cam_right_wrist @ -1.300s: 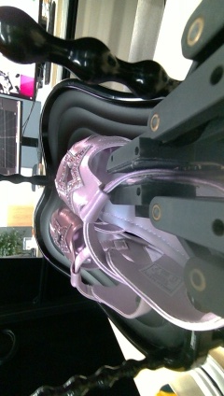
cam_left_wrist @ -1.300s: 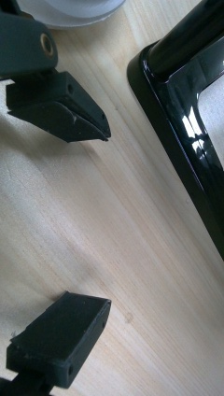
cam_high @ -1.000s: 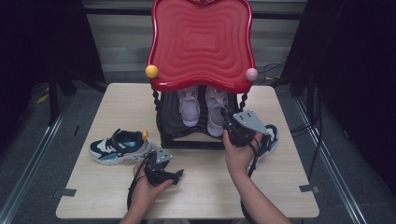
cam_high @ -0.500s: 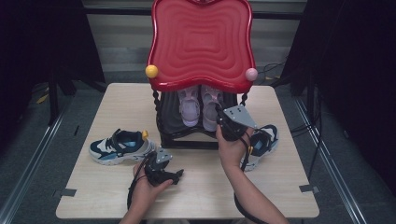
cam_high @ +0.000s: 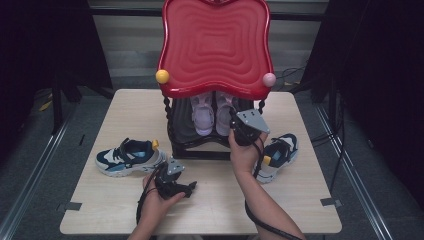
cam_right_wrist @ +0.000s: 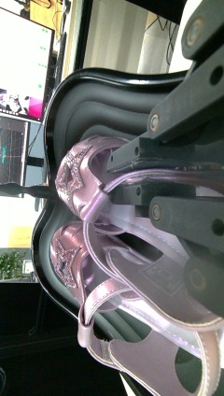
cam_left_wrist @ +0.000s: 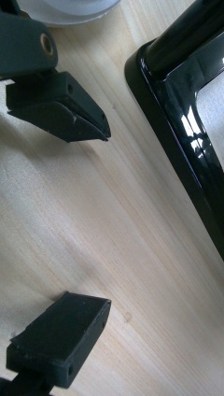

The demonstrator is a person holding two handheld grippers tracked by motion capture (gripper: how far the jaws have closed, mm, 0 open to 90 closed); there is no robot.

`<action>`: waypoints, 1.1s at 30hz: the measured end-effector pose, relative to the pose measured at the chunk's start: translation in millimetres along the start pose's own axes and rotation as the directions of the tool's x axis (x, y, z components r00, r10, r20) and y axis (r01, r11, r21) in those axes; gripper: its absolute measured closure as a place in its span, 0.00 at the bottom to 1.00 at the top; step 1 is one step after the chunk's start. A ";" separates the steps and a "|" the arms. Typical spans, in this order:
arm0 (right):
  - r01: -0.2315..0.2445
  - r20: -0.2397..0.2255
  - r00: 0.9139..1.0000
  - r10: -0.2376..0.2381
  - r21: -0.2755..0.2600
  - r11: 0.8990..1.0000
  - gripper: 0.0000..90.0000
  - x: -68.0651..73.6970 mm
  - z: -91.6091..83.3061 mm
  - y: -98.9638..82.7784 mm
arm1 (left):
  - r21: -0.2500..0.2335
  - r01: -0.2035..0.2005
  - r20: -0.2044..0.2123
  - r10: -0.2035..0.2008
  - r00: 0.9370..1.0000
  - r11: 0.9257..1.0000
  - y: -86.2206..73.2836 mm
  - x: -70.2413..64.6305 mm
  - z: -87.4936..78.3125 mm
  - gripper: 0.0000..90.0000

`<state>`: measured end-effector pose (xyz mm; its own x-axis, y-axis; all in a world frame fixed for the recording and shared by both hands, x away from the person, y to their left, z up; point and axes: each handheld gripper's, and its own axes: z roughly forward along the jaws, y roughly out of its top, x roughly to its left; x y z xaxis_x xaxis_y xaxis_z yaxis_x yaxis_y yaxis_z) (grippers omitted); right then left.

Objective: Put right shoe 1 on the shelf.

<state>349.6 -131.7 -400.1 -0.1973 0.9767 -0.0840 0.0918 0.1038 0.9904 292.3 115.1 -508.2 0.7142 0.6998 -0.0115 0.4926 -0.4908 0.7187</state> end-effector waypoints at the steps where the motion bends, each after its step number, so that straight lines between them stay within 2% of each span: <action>1: 0.001 0.000 1.000 -0.001 0.000 1.000 0.93 0.6 0.8 -0.2 | -0.004 0.004 0.001 -0.004 1.000 1.000 0.0 -0.3 0.3 0.17; 12: 0.027 0.012 1.000 -0.027 0.008 1.000 0.92 2.2 9.4 -2.5 | -0.003 0.004 0.000 -0.004 1.000 1.000 0.0 -0.3 0.3 0.17; 19: 0.028 0.003 1.000 -0.028 0.010 1.000 0.92 2.8 10.9 -6.4 | -0.003 0.003 0.001 -0.003 1.000 1.000 0.1 -0.3 0.4 0.17; 23: 0.006 0.002 1.000 -0.006 0.009 1.000 0.92 3.3 10.6 -9.6 | -0.002 0.003 0.001 -0.003 1.000 1.000 0.1 -0.3 0.4 0.17; 27: 0.025 -0.001 1.000 -0.025 0.015 1.000 0.91 4.8 11.4 -13.6 | -0.002 0.003 0.001 -0.003 1.000 1.000 0.1 -0.3 0.4 0.17; 33: 0.028 0.000 1.000 -0.028 0.028 0.999 0.88 3.4 10.3 -17.8 | -0.002 0.003 0.001 -0.003 1.000 1.000 0.1 -0.3 0.4 0.17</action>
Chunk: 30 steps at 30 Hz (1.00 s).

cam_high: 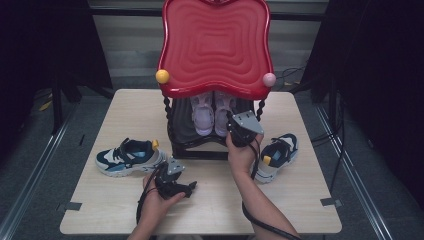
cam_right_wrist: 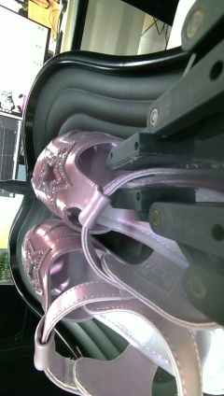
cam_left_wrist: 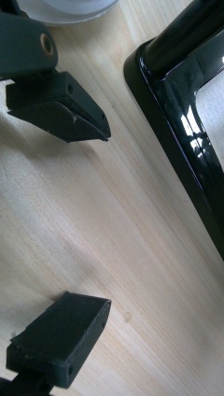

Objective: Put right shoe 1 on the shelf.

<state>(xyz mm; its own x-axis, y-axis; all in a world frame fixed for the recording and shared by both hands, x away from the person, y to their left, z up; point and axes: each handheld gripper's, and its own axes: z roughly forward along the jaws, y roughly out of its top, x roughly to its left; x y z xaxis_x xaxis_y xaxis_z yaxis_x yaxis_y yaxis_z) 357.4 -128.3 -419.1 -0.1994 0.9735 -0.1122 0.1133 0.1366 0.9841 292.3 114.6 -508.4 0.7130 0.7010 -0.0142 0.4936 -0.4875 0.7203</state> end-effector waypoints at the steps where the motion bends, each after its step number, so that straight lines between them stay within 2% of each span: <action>1: -0.001 0.000 1.000 0.001 0.002 1.000 0.87 -0.3 0.1 -0.2 | 0.000 0.000 0.000 0.000 1.000 1.000 0.0 0.0 0.0 0.17; 10: 0.002 0.003 1.000 -0.002 0.006 1.000 0.74 -2.1 -5.0 4.0 | 0.001 -0.002 0.001 0.002 1.000 1.000 0.2 0.1 0.1 0.17; 17: -0.006 -0.017 1.000 0.006 0.006 1.000 0.66 -0.7 -11.9 7.4 | 0.003 -0.002 -0.001 0.002 1.000 1.000 0.3 0.2 0.1 0.17; 24: -0.003 -0.052 0.999 0.004 0.012 1.000 0.59 2.9 -22.2 12.8 | 0.002 -0.001 0.000 0.001 1.000 1.000 0.4 0.2 0.2 0.17; 30: -0.046 -0.095 0.994 0.049 0.042 0.998 0.53 -1.9 -32.9 14.1 | 0.002 -0.001 0.000 0.001 1.000 1.000 0.4 0.1 0.2 0.17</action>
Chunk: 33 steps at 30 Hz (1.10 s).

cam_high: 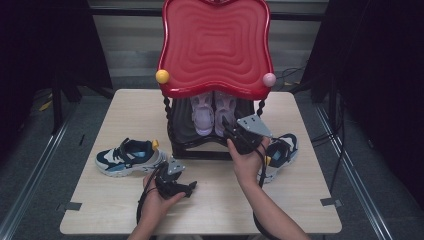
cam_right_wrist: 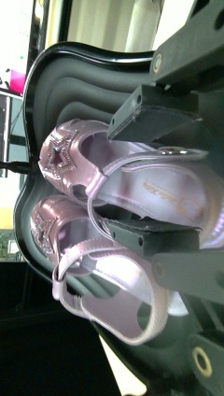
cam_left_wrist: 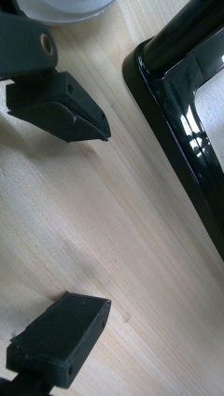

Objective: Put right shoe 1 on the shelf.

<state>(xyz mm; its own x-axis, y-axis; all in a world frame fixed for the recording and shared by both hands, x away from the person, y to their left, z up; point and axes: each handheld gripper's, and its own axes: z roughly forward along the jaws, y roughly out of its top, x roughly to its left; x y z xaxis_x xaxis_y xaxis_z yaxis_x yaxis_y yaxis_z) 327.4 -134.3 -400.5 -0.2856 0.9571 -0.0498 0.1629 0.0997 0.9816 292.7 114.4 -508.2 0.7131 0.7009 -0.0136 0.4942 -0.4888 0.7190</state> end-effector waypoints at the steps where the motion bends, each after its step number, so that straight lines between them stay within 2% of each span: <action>1: -0.012 -0.011 1.000 0.012 0.005 1.000 0.52 -0.6 -2.6 -0.3 | 0.000 0.000 0.000 0.000 1.000 1.000 0.0 0.0 0.0 0.17; 3: -0.025 -0.031 0.999 0.025 0.014 1.000 0.50 -0.9 -6.8 -0.1 | 0.000 0.000 0.000 0.000 1.000 1.000 0.0 0.0 0.0 0.17; 9: 0.016 -0.084 0.996 -0.013 0.031 0.999 0.44 0.6 -22.1 0.0 | 0.000 -0.002 0.000 0.002 1.000 1.000 0.1 0.2 0.1 0.17; 13: 0.007 -0.123 0.992 -0.001 0.051 0.999 0.41 -1.0 -30.5 -2.4 | 0.001 -0.004 0.000 0.004 1.000 1.000 0.1 0.2 0.1 0.17; 18: -0.005 -0.180 0.984 0.018 0.070 0.998 0.36 -1.3 -38.4 -4.9 | 0.001 -0.005 0.000 0.005 1.000 1.000 0.1 0.2 0.1 0.17; 20: -0.031 -0.217 0.975 0.050 0.092 0.995 0.34 -2.2 -40.5 -7.8 | 0.000 -0.002 -0.001 0.002 1.000 1.000 0.1 0.0 0.1 0.17; 22: -0.034 -0.237 0.970 0.060 0.110 0.993 0.32 -2.2 -43.2 -11.2 | 0.001 -0.005 -0.001 0.005 1.000 1.000 0.1 0.2 0.1 0.17; 33: -0.001 -0.305 0.951 0.050 0.160 0.987 0.26 -5.1 -57.4 -28.1 | 0.000 -0.003 -0.001 0.003 1.000 1.000 0.1 0.1 0.1 0.17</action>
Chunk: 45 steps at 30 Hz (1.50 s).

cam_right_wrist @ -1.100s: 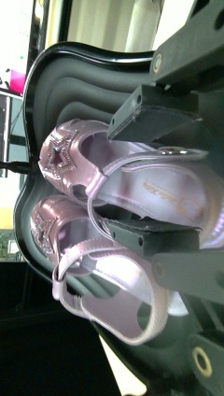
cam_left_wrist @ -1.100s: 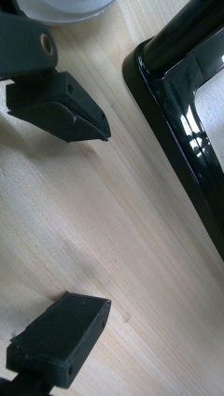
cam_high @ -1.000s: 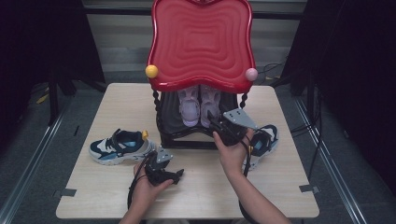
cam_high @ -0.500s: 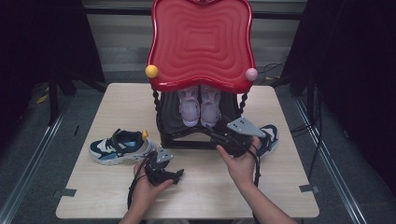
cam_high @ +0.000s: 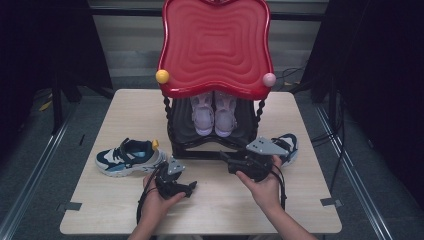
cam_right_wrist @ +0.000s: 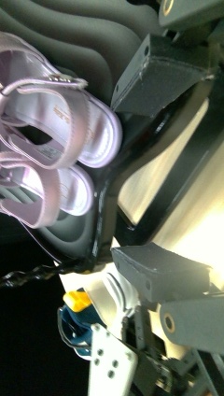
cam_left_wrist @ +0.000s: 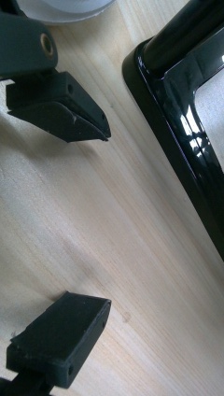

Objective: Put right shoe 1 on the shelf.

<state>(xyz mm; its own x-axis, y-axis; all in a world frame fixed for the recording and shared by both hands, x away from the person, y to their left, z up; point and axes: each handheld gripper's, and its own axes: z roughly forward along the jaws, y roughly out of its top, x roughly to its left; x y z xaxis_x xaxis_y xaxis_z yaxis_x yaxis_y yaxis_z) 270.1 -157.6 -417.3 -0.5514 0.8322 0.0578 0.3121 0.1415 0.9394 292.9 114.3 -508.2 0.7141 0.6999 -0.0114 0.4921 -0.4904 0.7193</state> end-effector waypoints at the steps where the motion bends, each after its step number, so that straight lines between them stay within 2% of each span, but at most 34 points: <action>1: 0.001 -0.005 1.000 -0.001 0.008 1.000 0.25 0.1 -0.8 -1.3 | 0.002 -0.003 0.000 0.003 1.000 1.000 0.0 0.1 -0.1 0.17; 5: 0.006 -0.040 0.999 -0.005 0.035 0.999 0.22 -0.3 -3.0 -8.8 | 0.001 -0.002 0.000 0.002 1.000 1.000 0.0 0.1 0.0 0.17; 9: 0.041 -0.041 0.998 -0.038 0.073 0.997 0.20 -0.6 -4.5 -18.0 | 0.001 -0.002 0.000 0.002 1.000 1.000 0.0 0.1 0.0 0.17; 14: 0.016 -0.069 0.998 -0.009 0.104 0.994 0.20 -3.1 -6.8 -29.9 | 0.001 -0.001 0.000 0.001 1.000 1.000 0.0 0.0 0.0 0.17; 22: 0.004 -0.110 0.994 0.012 0.140 0.990 0.19 -3.4 -12.4 -49.1 | 0.001 -0.002 0.000 0.002 1.000 1.000 0.0 0.1 0.0 0.17; 29: 0.013 -0.137 0.991 0.012 0.178 0.984 0.17 -4.6 -16.8 -64.2 | 0.001 -0.002 0.000 0.002 1.000 1.000 0.0 0.0 0.0 0.17; 36: 0.011 -0.145 0.989 0.023 0.228 0.974 0.16 -8.5 -19.9 -77.0 | -0.001 0.001 0.000 -0.001 1.000 1.000 0.0 -0.1 0.1 0.17; 43: 0.018 -0.168 0.985 0.032 0.288 0.957 0.16 -9.0 -20.0 -89.3 | 0.001 -0.001 0.000 0.001 1.000 1.000 0.0 0.0 0.0 0.17; 45: 0.034 -0.160 0.987 0.016 0.302 0.953 0.17 -8.2 -19.4 -92.5 | -0.001 0.001 0.000 -0.001 1.000 1.000 0.0 -0.1 0.0 0.17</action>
<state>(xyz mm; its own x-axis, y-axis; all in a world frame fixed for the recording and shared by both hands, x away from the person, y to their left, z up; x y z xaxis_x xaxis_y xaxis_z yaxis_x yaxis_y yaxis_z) 230.7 -187.9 -498.1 -0.6630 0.7380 0.1258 0.5122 0.3246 0.7951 292.9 114.3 -508.3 0.7136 0.7005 -0.0117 0.4923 -0.4894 0.7198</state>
